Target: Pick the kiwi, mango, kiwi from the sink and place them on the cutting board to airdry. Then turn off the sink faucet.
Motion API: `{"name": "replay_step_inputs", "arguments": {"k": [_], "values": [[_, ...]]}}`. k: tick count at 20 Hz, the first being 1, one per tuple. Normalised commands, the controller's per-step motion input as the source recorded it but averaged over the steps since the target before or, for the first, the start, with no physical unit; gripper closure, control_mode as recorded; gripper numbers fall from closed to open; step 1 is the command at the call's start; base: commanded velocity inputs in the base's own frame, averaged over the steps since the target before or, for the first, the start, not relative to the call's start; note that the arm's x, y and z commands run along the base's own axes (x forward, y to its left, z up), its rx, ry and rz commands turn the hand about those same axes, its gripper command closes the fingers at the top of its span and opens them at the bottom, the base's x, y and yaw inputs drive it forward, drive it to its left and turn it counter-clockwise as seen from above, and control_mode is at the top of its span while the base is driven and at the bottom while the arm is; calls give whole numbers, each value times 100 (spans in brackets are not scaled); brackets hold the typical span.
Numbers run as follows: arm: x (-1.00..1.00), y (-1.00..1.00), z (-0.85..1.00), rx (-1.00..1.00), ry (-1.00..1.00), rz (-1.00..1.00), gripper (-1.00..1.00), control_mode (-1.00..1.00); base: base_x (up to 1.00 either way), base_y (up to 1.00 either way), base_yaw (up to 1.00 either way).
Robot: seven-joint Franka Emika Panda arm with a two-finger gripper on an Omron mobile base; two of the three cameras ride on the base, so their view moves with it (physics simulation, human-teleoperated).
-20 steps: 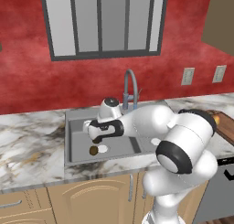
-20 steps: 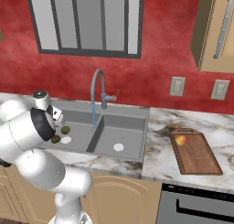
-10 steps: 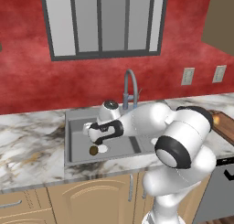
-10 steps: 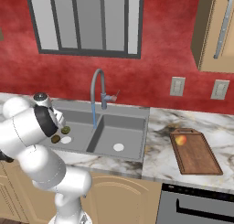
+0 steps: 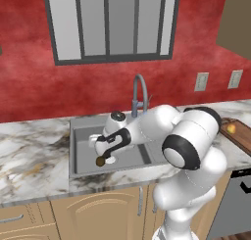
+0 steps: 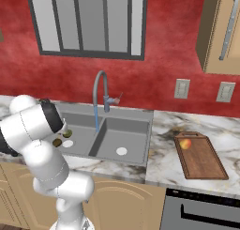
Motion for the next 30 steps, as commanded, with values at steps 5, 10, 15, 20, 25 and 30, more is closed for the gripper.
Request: {"name": "replay_step_inputs", "arguments": {"k": [5, 10, 15, 20, 25, 30], "values": [[11, 5, -16, 0, 0, 0, -100, -100, 0, 0, 0], [12, 6, -12, 0, 0, 0, -100, -100, 0, 0, 0], [9, 4, -10, 0, 0, 0, -100, -100, 0, 0, 0], [10, 6, -12, 0, 0, 0, -100, -100, 0, 0, 0], [5, 4, -8, 0, 0, 0, -100, -100, 0, 0, 0], [0, 1, -5, 0, 0, 0, -100, -100, 0, 0, 0]]}}
